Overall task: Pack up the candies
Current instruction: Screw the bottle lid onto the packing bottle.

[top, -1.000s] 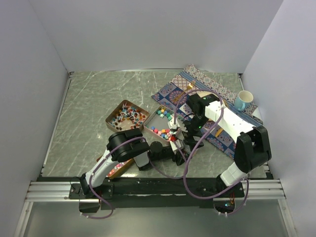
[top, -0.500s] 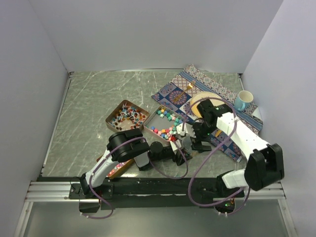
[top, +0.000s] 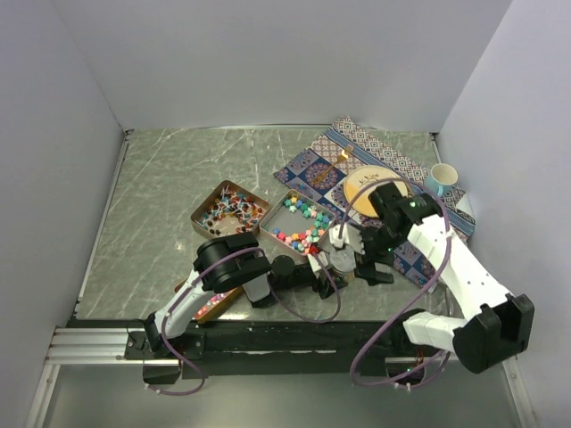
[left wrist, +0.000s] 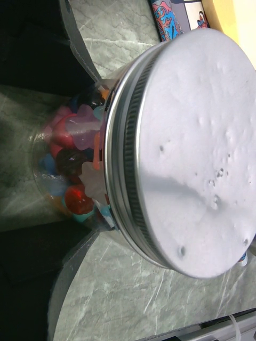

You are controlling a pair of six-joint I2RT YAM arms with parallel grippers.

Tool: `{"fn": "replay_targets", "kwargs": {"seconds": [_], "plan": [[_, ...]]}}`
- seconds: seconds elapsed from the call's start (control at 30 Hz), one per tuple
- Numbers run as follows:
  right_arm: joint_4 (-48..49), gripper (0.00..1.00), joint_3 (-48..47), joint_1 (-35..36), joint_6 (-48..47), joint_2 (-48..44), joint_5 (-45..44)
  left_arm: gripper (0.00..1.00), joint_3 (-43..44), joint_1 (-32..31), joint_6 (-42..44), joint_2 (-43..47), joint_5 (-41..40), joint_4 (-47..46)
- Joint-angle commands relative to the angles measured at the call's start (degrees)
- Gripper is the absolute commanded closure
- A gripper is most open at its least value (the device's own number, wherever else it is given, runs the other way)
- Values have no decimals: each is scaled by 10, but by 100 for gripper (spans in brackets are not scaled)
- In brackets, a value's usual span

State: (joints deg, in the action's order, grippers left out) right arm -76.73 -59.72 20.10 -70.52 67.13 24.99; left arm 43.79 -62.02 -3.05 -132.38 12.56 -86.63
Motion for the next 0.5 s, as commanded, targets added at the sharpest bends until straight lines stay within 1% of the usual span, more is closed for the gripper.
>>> {"fn": "replay_targets", "kwargs": {"seconds": [0.0,0.13,0.23,0.33,0.47], "plan": [[-9,0,-89,-4,-8,55,35,49,-27,10,-41,-60,-30,-9],[-20,0,-149,0,-54,149,57,49,-26,11,-36,-61,-31,-7],[-39,0,-187,15,-95,189,55,49,-27,10,-35,-61,-31,-6],[-58,0,-220,29,-97,246,64,49,-27,11,-34,-61,-33,-5],[-60,0,-215,36,-109,252,62,49,-27,13,-33,-61,-35,-6]]}}
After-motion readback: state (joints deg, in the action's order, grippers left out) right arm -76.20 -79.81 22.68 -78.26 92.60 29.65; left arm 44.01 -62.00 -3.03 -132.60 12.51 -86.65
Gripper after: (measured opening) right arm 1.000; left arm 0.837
